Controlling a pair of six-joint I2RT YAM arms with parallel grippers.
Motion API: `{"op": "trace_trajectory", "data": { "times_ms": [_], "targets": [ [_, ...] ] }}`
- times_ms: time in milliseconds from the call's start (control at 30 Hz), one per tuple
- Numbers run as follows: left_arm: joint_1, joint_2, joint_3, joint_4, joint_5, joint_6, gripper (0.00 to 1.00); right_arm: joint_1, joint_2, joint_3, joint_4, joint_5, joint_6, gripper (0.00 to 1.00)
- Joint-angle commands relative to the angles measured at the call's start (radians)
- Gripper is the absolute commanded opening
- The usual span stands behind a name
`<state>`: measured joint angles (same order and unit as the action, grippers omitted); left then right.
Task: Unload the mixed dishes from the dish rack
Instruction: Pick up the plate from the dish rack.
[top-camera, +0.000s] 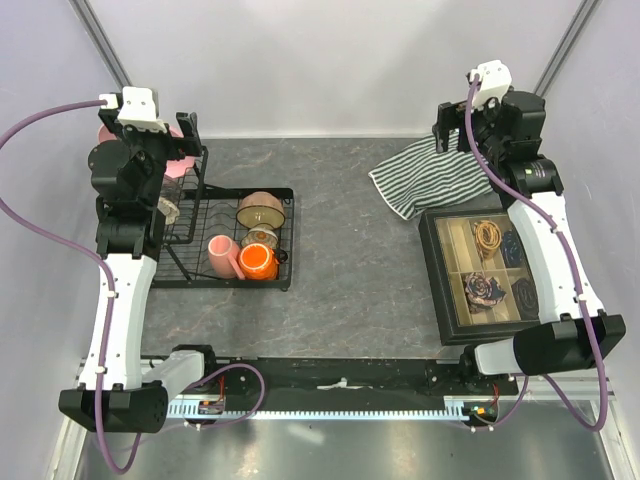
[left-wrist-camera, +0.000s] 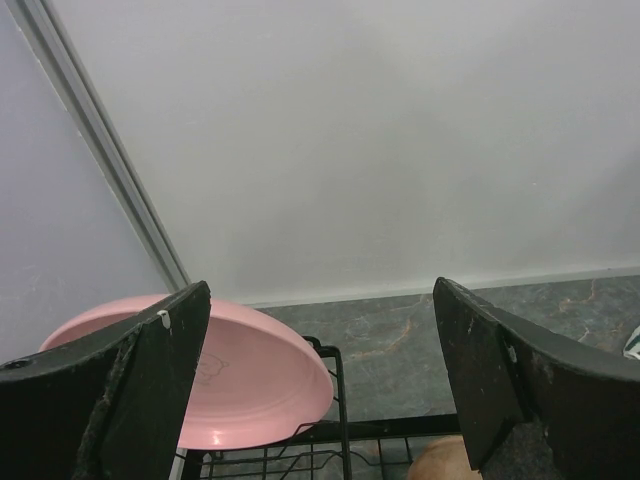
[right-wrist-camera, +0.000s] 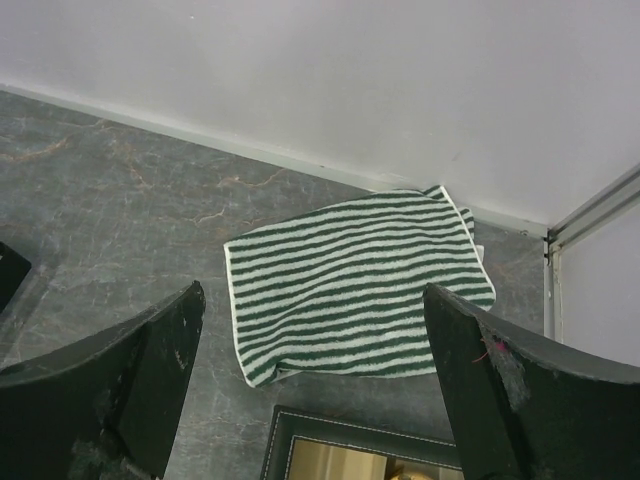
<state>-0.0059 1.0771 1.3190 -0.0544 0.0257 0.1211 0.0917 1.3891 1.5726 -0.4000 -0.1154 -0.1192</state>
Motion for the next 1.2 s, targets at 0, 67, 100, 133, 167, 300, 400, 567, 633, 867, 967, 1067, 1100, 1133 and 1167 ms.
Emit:
{"op": "trace_trajectory", "data": {
  "times_ms": [0,67,100,133,167,300,400,567,633,867,967,1067,1100,1133,1167],
  "targets": [
    [0.003,-0.02,0.014,0.019,-0.009,0.031,0.99,0.002,0.005,0.047,-0.003,-0.033,0.006,0.98],
    [0.003,-0.023,0.013,0.018,0.002,0.064,0.99,0.0,0.007,0.046,-0.011,-0.035,0.001,0.98],
    [0.003,-0.023,0.013,0.007,0.009,0.081,0.99,0.0,0.008,0.044,-0.011,-0.036,-0.003,0.98],
    [0.003,-0.023,0.017,-0.004,0.017,0.116,0.99,0.0,0.011,0.041,-0.014,-0.038,-0.005,0.98],
    [0.003,-0.023,0.025,-0.018,0.038,0.139,0.99,0.0,0.014,0.04,-0.016,-0.04,-0.008,0.98],
    [0.003,0.049,0.225,-0.252,0.108,0.308,0.95,0.0,0.025,0.027,-0.02,-0.047,-0.014,0.98],
    [0.004,0.142,0.407,-0.51,0.173,0.428,0.95,0.0,0.033,0.015,-0.023,-0.061,-0.014,0.98],
    [0.004,0.176,0.5,-0.7,0.237,0.564,0.97,0.0,0.042,-0.014,-0.025,-0.072,-0.026,0.98],
    [0.004,0.193,0.546,-0.742,0.217,0.675,0.94,0.002,0.044,-0.029,-0.025,-0.075,-0.033,0.98],
    [0.004,0.271,0.684,-0.947,0.146,0.968,0.91,0.0,0.048,-0.065,-0.017,-0.113,-0.043,0.98],
    [0.004,0.319,0.749,-0.995,0.109,1.049,0.92,0.0,0.057,-0.078,-0.011,-0.142,-0.034,0.98],
    [0.004,0.333,0.729,-0.995,0.097,1.135,0.91,0.0,0.062,-0.095,-0.01,-0.156,-0.034,0.98],
    [0.004,0.336,0.705,-0.992,0.094,1.175,0.91,0.0,0.06,-0.106,-0.008,-0.155,-0.037,0.98],
    [0.004,0.337,0.692,-0.984,0.092,1.19,0.91,0.0,0.06,-0.111,-0.008,-0.153,-0.045,0.98],
    [0.004,0.336,0.68,-0.986,0.092,1.207,0.91,0.0,0.059,-0.115,-0.01,-0.152,-0.049,0.98]
  ]
}}
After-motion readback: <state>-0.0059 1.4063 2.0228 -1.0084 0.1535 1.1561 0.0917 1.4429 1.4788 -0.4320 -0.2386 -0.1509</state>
